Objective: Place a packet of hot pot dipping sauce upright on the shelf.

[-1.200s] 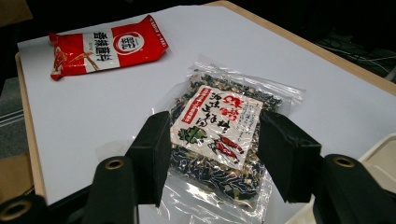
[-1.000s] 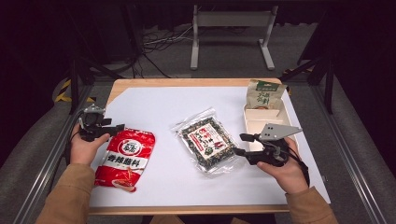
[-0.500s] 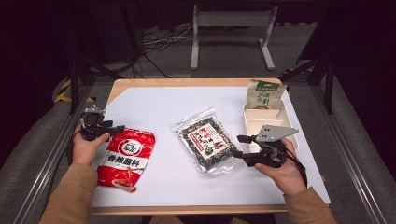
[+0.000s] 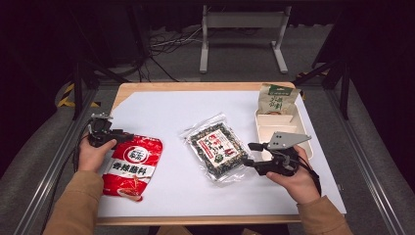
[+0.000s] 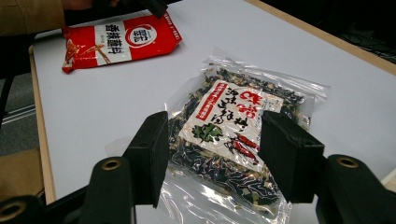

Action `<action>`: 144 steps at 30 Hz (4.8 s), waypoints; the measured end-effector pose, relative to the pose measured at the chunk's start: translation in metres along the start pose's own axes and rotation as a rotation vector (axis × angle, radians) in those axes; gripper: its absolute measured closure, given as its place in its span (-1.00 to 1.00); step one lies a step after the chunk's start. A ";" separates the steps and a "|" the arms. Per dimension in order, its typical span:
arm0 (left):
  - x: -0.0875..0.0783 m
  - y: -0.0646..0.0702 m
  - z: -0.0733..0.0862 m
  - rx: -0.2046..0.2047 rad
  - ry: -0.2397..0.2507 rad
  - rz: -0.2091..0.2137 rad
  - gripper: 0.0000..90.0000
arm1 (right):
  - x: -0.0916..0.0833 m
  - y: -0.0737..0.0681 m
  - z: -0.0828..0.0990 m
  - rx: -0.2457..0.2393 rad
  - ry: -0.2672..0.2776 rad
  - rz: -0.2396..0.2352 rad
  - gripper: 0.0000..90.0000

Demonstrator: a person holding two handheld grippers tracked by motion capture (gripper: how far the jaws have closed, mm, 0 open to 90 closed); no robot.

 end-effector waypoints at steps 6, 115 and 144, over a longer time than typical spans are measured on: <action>0.005 0.001 0.004 -0.001 -0.025 0.033 -0.16 | 0.000 0.000 0.000 0.002 0.000 0.002 -0.05; -0.070 0.332 -0.045 0.683 0.303 0.366 1.00 | -0.009 -0.037 -0.072 -0.174 0.010 -0.101 -0.15; -0.070 0.331 -0.041 0.682 0.306 0.367 1.00 | 0.012 -0.059 -0.097 -0.416 -0.024 -0.180 0.95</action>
Point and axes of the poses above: each handheld gripper's, and its own axes: x roughly forward along the jaws, z roughly out of its underside, y roughly to its right, the point moved 10 cm from there along x, roughly forward along the jaws, and after that the axes turned 14 degrees about z, right-handed, at the moved point
